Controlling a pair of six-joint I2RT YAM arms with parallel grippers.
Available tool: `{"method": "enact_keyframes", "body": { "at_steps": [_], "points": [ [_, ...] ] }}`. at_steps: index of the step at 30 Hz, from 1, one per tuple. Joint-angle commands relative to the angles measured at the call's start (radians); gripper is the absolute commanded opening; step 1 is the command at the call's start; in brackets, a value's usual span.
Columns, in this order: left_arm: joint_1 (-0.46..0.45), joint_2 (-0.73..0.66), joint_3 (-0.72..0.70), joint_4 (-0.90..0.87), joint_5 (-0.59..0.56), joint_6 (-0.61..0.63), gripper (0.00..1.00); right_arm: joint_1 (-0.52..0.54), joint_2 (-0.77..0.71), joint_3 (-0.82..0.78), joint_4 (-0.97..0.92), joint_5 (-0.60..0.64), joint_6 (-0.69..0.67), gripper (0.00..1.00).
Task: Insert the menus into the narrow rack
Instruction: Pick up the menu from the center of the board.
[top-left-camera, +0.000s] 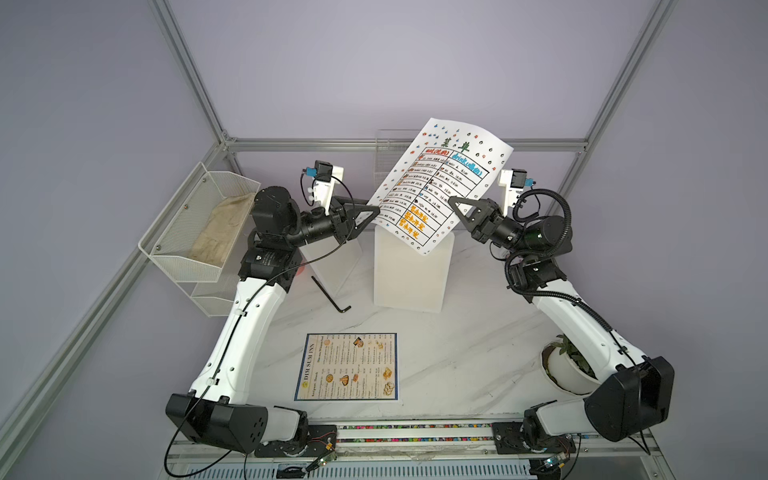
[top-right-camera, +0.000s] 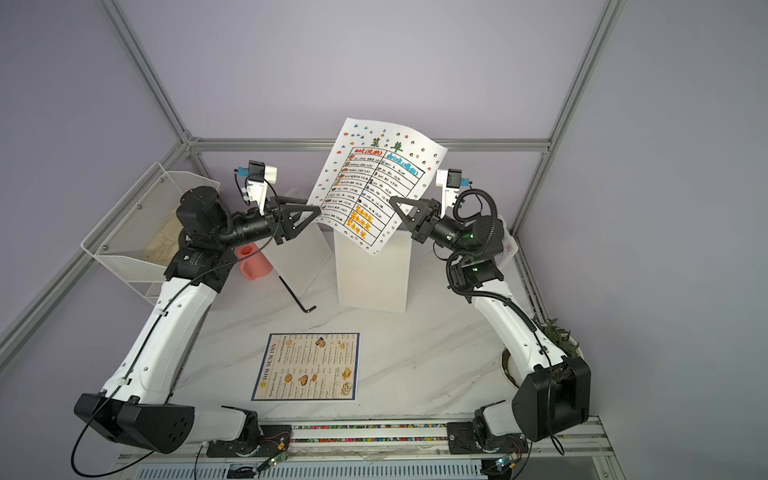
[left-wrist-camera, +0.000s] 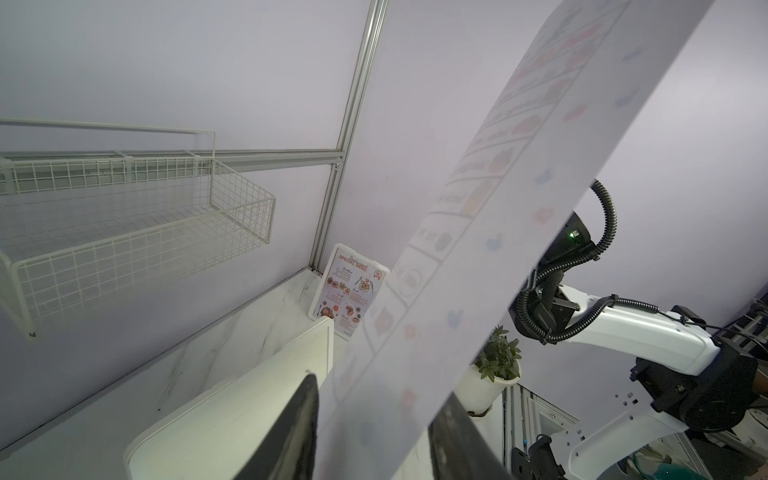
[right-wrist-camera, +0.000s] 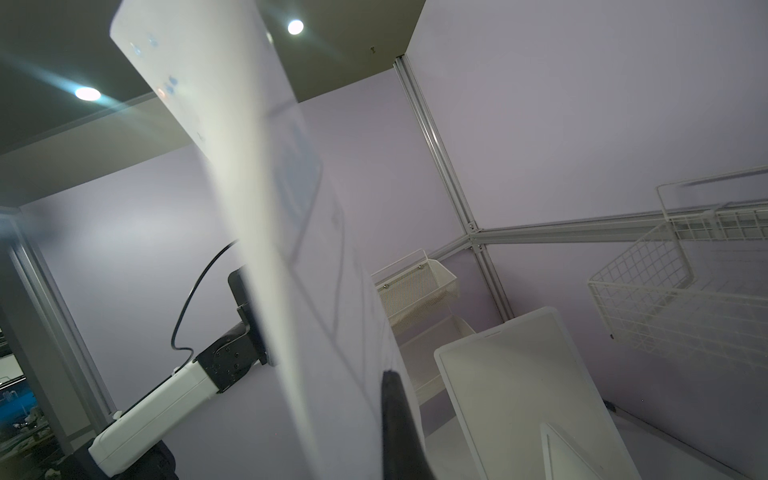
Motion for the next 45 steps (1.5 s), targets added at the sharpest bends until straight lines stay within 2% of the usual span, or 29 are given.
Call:
{"method": "enact_keyframes", "body": {
  "at_steps": [1, 16, 24, 33, 45],
  "points": [
    [0.012, -0.004, -0.014, 0.045, 0.003, -0.008, 0.43, 0.005, 0.0, 0.028, 0.061, 0.007, 0.041, 0.0],
    [0.043, -0.013, -0.079, 0.133, 0.011, -0.06, 0.42, 0.005, -0.028, 0.016, 0.063, 0.035, 0.05, 0.0],
    [0.049, -0.001, -0.089, 0.187, 0.015, -0.098, 0.43, 0.005, -0.022, 0.025, 0.078, 0.012, 0.078, 0.0],
    [0.049, 0.006, -0.104, 0.236, 0.03, -0.132, 0.41, 0.005, -0.029, -0.005, 0.076, 0.091, 0.076, 0.0],
    [0.049, 0.077, -0.072, 0.305, 0.03, -0.185, 0.41, 0.005, 0.046, 0.015, 0.141, 0.106, 0.115, 0.0]
  ]
}}
